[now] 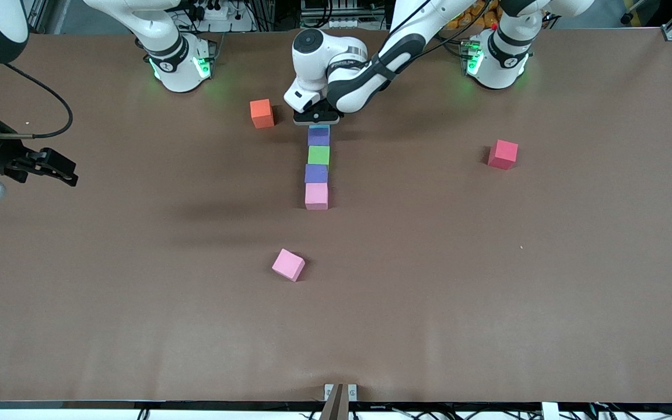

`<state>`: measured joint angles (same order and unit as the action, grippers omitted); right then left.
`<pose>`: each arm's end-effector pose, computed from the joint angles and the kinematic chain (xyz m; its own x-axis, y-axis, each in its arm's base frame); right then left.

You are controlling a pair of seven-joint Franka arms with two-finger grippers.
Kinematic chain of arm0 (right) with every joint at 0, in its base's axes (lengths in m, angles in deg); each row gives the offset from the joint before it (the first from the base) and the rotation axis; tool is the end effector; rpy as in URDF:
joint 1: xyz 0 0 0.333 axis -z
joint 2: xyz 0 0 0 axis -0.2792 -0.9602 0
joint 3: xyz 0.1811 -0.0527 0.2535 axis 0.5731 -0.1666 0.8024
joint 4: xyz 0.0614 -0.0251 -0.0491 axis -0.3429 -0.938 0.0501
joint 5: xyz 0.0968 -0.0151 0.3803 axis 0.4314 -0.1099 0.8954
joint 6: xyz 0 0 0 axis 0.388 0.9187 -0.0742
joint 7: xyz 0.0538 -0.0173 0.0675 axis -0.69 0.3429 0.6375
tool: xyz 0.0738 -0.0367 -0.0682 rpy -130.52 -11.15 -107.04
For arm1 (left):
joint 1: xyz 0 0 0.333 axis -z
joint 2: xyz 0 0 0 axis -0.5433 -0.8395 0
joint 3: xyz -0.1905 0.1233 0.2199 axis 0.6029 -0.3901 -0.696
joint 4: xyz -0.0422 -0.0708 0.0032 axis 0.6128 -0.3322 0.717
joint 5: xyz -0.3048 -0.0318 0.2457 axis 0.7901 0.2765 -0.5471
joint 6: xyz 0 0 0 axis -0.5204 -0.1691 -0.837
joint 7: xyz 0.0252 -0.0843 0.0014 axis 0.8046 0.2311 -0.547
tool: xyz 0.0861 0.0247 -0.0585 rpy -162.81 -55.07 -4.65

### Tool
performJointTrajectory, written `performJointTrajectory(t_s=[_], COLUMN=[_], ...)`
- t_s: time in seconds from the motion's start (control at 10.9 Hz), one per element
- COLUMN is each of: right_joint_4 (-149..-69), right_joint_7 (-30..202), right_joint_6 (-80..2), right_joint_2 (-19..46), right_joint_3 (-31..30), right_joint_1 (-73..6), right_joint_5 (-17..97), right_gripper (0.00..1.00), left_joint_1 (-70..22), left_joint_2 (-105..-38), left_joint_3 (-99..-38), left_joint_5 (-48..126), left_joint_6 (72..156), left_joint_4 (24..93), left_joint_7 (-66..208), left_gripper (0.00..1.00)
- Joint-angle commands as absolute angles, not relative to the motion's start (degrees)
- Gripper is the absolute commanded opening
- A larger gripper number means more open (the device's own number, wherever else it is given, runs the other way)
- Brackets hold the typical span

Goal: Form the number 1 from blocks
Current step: 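Lower the cyan block onto the table above the purple block, left gripper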

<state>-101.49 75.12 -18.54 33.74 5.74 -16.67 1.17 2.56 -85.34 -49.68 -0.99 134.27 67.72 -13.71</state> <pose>0.5768 0.0102 0.5932 0.9970 -0.0753 0.0170 -0.0758 -0.9966 0.0317 0.2051 -0.5877 0.1937 0.9993 0.0127 -0.0354 0.0127 -0.9999 -0.0018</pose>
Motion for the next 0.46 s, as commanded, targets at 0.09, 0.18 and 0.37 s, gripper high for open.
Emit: performJointTrajectory(t_s=[0.09,0.18,0.37], right_joint_4=[-99.7,-99.7,-99.5], right_joint_7=[75.1,75.1,75.2], right_joint_6=[-17.4,-17.4,-17.1], right_joint_2=[33.0,33.0,33.0], right_joint_3=[6.7,6.7,6.7], right_joint_1=[-15.6,-15.7,-15.7], right_joint_5=[1.3,1.3,1.2], right_gripper=[1.0,1.0,1.0], left_joint_1=[3.7,3.7,3.6], left_joint_2=[-84.1,-82.8,-80.9], left_joint_3=[-49.9,-49.7,-49.6], left_joint_5=[-1.1,-1.0,1.9], left_joint_6=[130.6,129.2,126.9], left_joint_4=[66.6,66.6,65.2], left_joint_7=[-14.1,-14.4,-15.1], left_gripper=[1.0,1.0,1.0])
